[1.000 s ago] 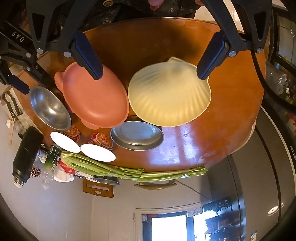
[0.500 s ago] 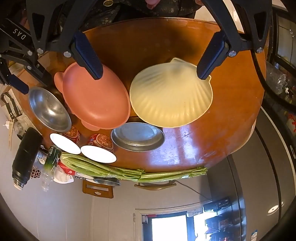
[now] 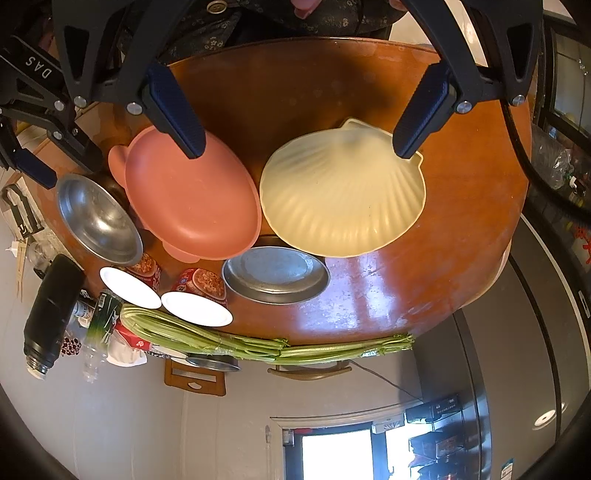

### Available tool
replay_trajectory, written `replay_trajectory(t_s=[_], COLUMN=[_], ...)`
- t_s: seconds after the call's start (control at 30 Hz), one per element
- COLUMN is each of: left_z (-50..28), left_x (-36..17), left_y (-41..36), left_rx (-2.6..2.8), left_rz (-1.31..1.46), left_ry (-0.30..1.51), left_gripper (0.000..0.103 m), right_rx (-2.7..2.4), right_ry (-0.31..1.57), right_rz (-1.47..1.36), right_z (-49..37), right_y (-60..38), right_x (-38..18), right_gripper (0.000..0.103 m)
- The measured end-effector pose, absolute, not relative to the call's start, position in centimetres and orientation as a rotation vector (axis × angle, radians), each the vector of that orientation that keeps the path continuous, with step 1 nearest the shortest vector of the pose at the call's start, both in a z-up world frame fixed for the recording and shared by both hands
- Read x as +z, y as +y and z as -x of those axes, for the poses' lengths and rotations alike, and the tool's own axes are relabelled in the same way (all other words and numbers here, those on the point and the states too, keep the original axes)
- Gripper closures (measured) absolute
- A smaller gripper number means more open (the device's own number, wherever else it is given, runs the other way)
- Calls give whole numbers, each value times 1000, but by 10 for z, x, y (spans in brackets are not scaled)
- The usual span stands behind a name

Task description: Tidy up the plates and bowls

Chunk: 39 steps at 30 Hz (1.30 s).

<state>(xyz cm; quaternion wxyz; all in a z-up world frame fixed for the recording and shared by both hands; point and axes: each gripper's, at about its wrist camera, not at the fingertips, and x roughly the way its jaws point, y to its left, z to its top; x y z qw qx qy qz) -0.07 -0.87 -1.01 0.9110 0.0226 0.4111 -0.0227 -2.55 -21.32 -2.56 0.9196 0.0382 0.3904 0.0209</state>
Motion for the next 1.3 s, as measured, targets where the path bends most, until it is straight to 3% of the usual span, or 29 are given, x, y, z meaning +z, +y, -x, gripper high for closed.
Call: replay_trajectory(t_s=[1.0,1.3], left_z=[2,-9], left_x=[-4,5], left_y=[-5,49], left_rx=[-46,69], left_rz=[-44,19], left_ry=[837,817], left_gripper=[1,1], right_rx=[32,131], right_ry=[800,791], right_rz=[-58,-43], right_z=[22,8], right_y=[-206,-176], right_x=[-21,-8], right_gripper=[18,18])
